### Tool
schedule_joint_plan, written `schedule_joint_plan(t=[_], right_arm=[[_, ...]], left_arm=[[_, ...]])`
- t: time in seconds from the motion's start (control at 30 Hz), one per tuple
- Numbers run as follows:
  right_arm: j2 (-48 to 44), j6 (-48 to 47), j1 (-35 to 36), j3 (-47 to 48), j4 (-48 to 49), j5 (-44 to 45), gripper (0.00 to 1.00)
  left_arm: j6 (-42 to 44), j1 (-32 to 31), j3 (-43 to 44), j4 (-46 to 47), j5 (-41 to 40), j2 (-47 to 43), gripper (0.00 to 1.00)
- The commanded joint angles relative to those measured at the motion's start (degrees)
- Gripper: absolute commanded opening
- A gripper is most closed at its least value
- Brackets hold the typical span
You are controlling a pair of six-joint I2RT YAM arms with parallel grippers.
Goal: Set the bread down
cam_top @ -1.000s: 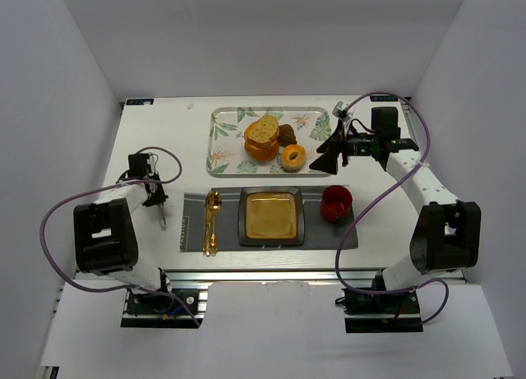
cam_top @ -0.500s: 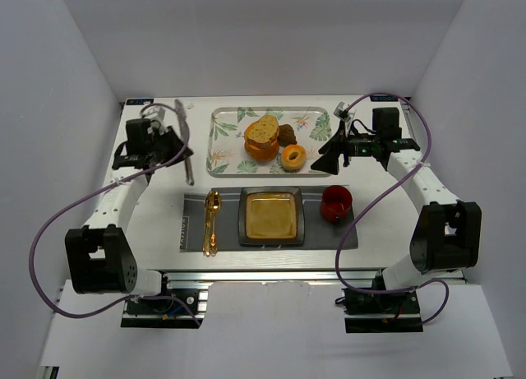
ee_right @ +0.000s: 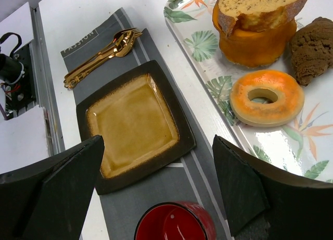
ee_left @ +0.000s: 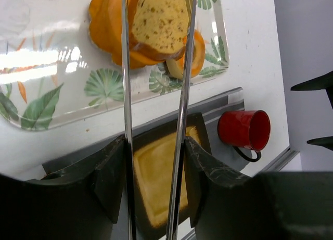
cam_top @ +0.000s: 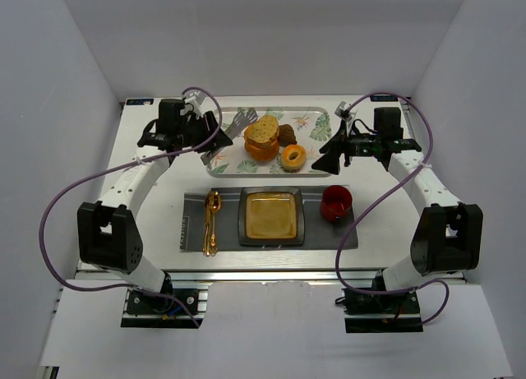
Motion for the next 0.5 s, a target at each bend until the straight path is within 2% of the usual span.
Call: schedule_joint_plan(t=[0.0,0.23,0.47], right_arm=[[-2.50,-0.24,-0.66,-0.64,-0.48,-0.92,0.89],[-2.76,-0.15,-0.92,-1.52,-0.48,-0.91,0.89],[-2.32,-0.07,-1.18,-1.08,-0.48,-0.91,0.89]], left_arm=[[4.70,-0.84,6.01,-3.72,-0.68,0.96,0.55],[11.29,-1.37,9.45,-6.46,1.43,6.41,0.57],[13.06,-1.63,10.42,-5.85,1.86,10.10,0.57]])
